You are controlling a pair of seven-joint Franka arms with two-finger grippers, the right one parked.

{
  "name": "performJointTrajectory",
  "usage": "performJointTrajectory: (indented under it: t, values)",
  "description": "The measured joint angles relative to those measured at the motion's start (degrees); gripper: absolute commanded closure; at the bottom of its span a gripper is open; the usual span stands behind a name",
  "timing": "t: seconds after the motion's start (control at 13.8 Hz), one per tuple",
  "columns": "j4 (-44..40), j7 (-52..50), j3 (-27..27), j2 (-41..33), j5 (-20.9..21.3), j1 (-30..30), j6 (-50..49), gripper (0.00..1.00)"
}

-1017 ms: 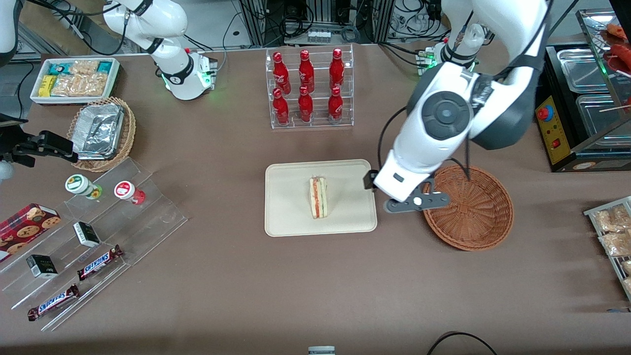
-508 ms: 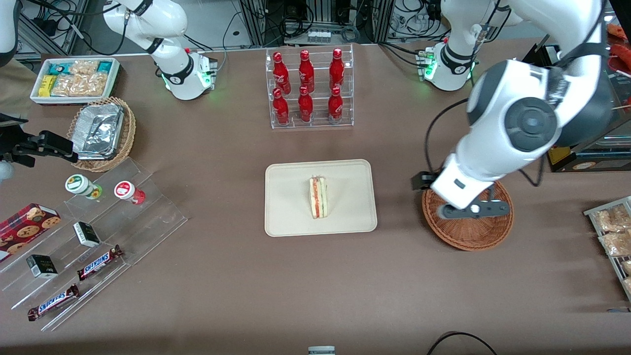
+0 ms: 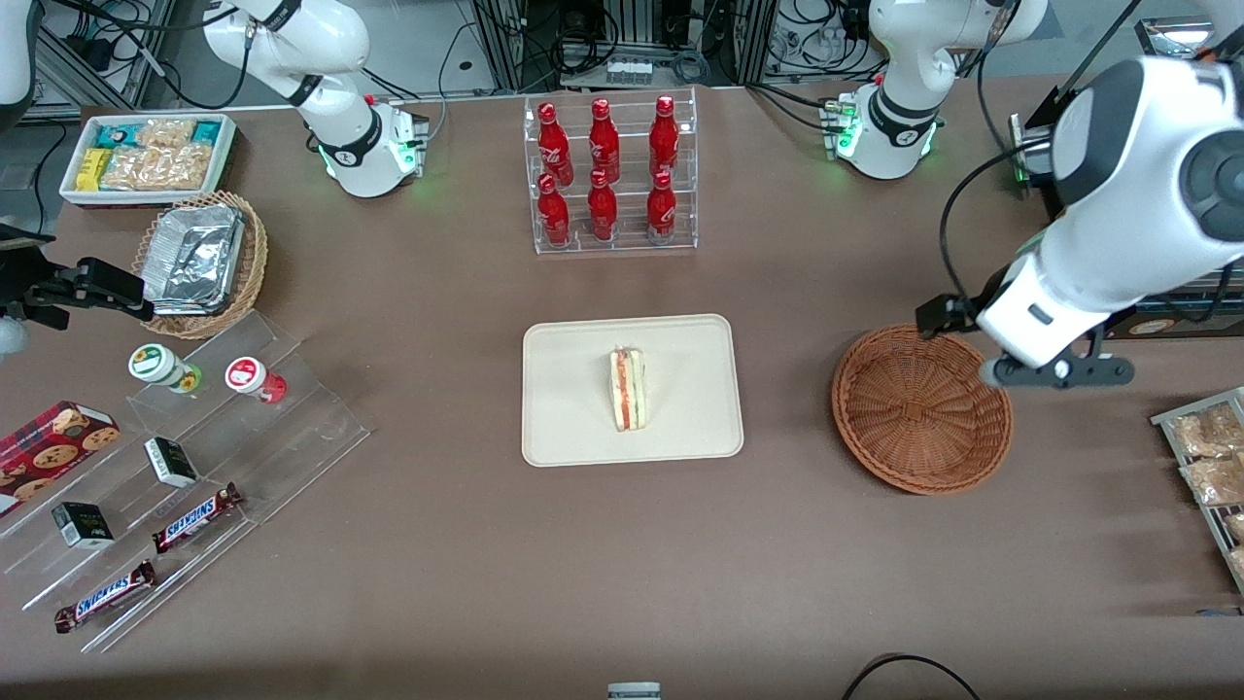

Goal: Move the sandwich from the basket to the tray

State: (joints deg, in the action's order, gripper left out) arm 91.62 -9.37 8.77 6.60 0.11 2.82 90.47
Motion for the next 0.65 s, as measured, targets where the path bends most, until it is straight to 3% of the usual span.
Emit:
performJointTrajectory:
  t: [0.22, 0.65]
  values:
    - [4.7, 2.7, 0.0, -6.0, 0.0, -1.6, -2.3, 0.00]
    - [5.8, 2.9, -0.1, -12.2, 0.0, -2.9, -10.7, 0.00]
